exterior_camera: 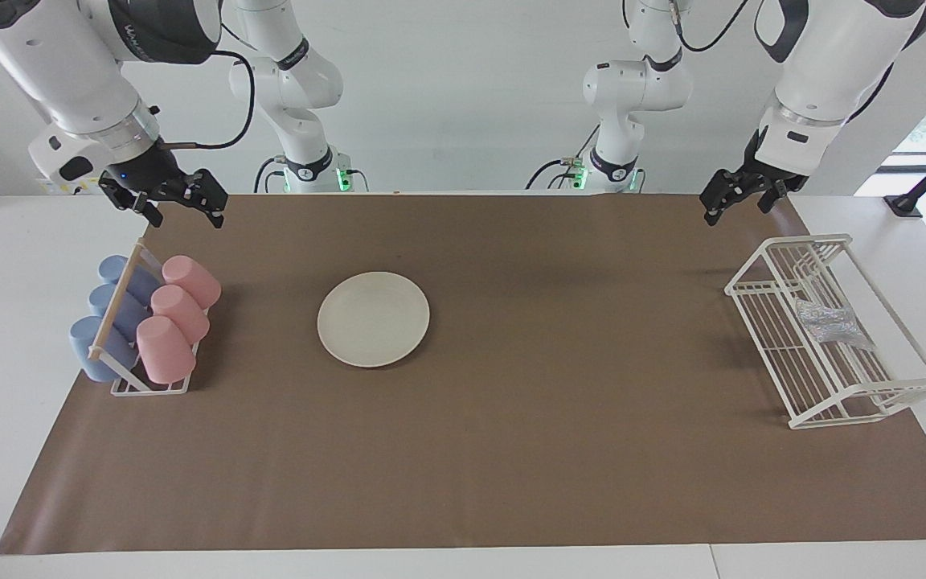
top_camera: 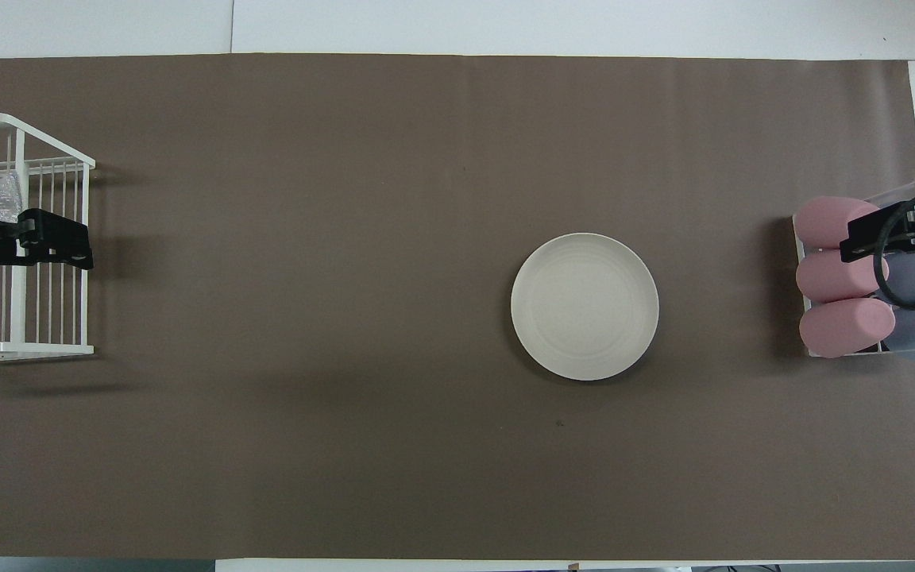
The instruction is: Wipe plate with sponge
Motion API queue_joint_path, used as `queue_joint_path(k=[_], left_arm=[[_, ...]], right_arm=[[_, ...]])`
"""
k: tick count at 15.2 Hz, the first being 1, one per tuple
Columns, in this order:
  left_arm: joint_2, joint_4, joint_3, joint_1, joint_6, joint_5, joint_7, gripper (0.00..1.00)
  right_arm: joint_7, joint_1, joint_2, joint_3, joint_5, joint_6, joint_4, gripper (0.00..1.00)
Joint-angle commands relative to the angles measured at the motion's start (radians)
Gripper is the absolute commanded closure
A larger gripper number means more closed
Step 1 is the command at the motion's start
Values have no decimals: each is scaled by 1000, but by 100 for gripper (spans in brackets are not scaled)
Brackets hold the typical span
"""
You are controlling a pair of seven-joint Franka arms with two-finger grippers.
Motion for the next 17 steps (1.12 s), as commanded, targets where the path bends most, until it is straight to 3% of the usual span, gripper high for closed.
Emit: queue_joint_path(k=[1,7,17], left_arm=[[-15,-20,-5,40,-11,-71,58,0],[-7,-3,1,26,-79,-68,51,0],[-9,-3,-6,26,-56,-17,48,0]], right_arm=[[-22,-3,-24,4,-13,4,-25,0],[-22,-3,-24,4,-13,4,-25,0],[-22,-3,-24,4,-13,4,-25,0]])
